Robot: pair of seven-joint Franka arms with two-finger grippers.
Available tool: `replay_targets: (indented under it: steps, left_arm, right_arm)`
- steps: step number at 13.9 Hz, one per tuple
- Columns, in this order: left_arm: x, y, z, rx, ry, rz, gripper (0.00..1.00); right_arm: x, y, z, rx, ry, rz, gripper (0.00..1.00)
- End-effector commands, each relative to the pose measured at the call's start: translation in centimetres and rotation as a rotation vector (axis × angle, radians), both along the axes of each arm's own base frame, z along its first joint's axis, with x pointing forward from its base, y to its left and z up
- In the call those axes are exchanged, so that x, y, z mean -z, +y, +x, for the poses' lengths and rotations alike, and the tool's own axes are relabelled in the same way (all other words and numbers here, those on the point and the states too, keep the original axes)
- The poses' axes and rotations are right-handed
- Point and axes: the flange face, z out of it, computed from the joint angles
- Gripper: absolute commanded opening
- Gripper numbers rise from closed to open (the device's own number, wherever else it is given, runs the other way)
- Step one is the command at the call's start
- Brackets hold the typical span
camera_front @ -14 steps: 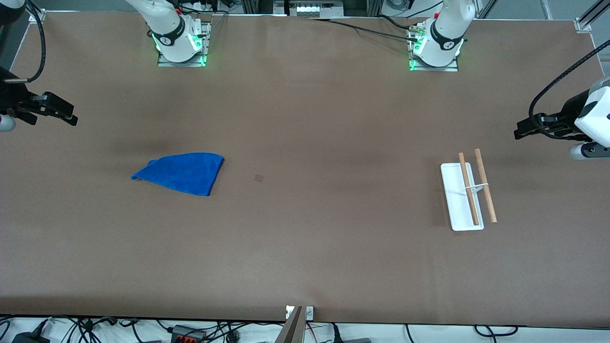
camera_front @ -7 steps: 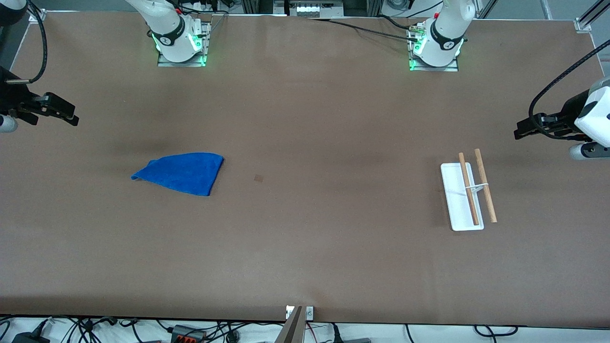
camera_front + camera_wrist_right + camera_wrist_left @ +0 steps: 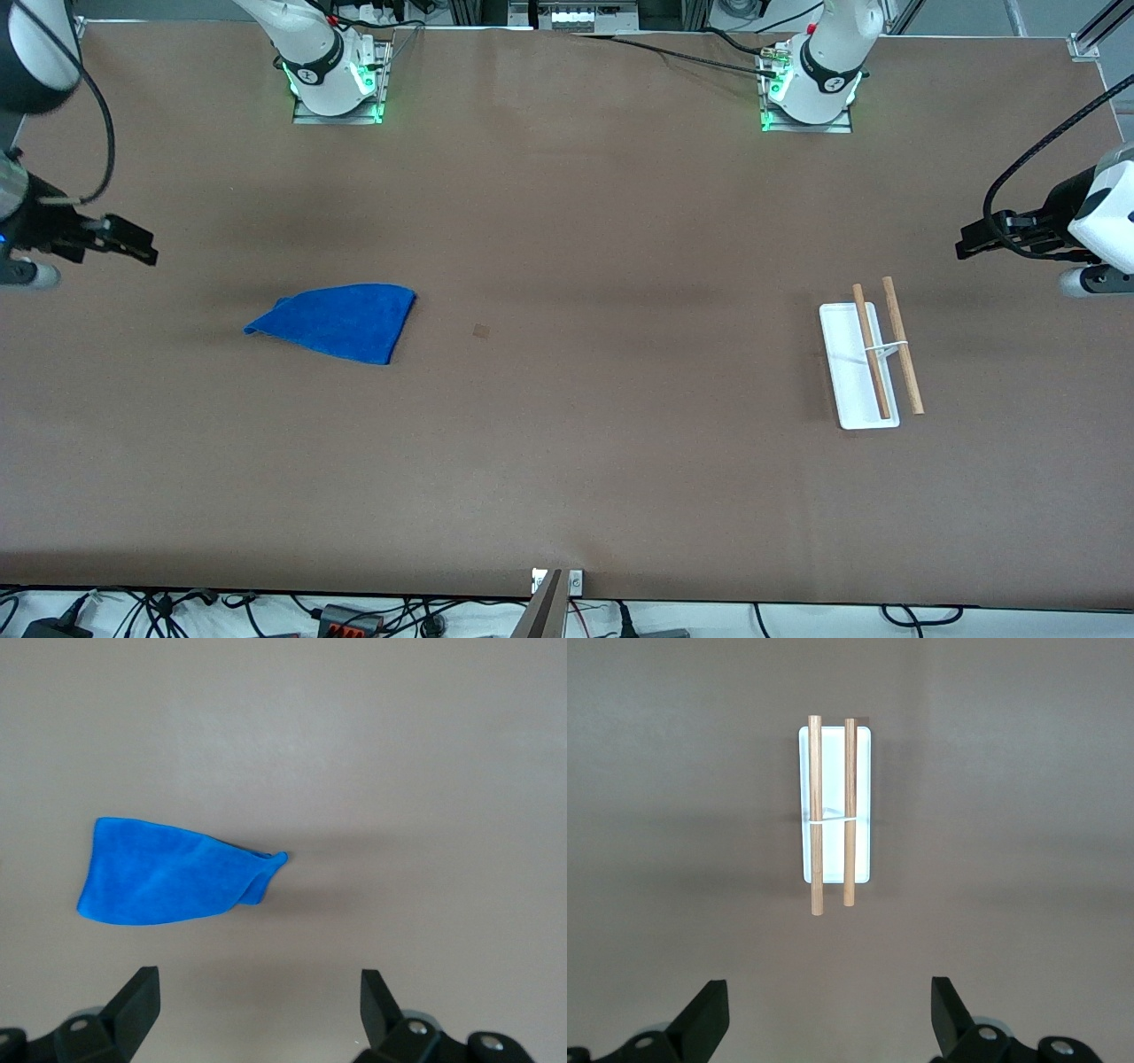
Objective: Pass towel and hang on rack
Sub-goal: 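Reach the right gripper to the corner of the blue towel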
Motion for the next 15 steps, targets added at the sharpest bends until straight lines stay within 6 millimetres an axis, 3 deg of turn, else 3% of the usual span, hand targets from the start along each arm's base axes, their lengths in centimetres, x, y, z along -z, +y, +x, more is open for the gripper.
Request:
replay_targets:
  steps: [1, 3, 8, 11, 12, 15]
  left_arm:
    - [-0.6, 0.2, -0.3, 0.012, -0.005, -0.006, 1.0]
    - [-0.6, 0.2, -0.3, 0.011, -0.005, -0.005, 1.0]
    - [-0.5, 0.1, -0.3, 0.012, -0.002, -0.006, 1.0]
    - [-0.6, 0.1, -0.3, 0.012, -0.005, -0.005, 1.0]
    - [-0.6, -0.1, -0.3, 0.015, -0.005, -0.007, 1.0]
    - [-0.5, -0.1, -0.3, 0.015, -0.004, -0.009, 1.0]
  right_arm:
    - [5.8, -1.3, 1.6, 0.037, 0.08, 0.0, 1.0]
    - [10.1, -2.4, 2.5, 0.124, 0.119, 0.027, 1.0]
    - [20.7, -2.5, 3.0, 0.43, 0.273, 0.128, 1.0]
    - [25.4, -6.0, 2.4, 0.64, 0.354, 0.343, 1.0]
    - [26.1, -6.8, 2.3, 0.669, 0.354, 0.368, 1.0]
    - [28.8, -9.4, 4.2, 0.67, 0.345, 0.388, 1.0]
